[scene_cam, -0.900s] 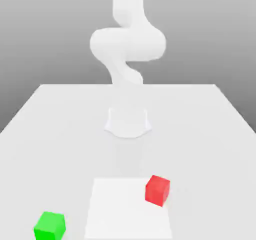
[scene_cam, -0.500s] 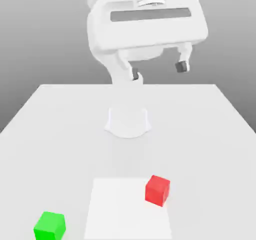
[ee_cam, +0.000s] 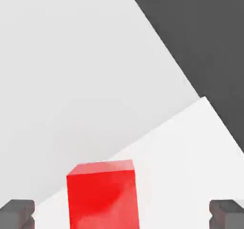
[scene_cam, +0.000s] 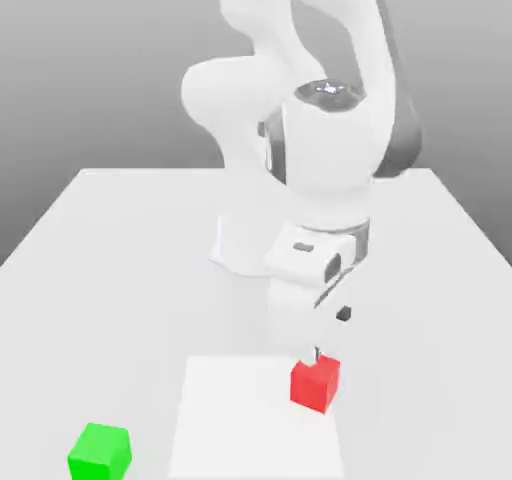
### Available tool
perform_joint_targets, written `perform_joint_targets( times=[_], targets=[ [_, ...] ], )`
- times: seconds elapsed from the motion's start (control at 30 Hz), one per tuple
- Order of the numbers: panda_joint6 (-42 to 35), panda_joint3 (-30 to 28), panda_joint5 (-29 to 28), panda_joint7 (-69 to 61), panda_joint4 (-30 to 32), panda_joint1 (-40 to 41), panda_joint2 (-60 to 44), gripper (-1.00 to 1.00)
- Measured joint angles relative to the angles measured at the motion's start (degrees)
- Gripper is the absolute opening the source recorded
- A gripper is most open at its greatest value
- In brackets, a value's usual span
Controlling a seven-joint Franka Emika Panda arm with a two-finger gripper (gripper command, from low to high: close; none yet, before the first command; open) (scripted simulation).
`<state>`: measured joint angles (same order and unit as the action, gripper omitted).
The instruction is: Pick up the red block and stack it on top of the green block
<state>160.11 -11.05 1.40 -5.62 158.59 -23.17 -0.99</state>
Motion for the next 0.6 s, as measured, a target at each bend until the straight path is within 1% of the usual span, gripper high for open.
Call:
perform_joint_targets(
  times=[0.07, 0.2, 0.37, 0.4, 0.6],
  targets=[
    [1.7, 0.1, 0.3, -0.7, -0.2, 0.1, -1.9, 0.00],
    [5.2, 1.2, 2.6, -2.6, -0.9, 0.6, -6.2, 0.00],
    [10.1, 4.9, 6.2, -5.2, -1.5, 3.4, -12.0, 0.00],
    [11.0, 5.8, 6.5, -5.3, -1.6, 4.3, -13.2, -1.00],
    [11.4, 6.2, 6.7, -5.5, -1.6, 4.6, -13.7, -1.00]
  ],
)
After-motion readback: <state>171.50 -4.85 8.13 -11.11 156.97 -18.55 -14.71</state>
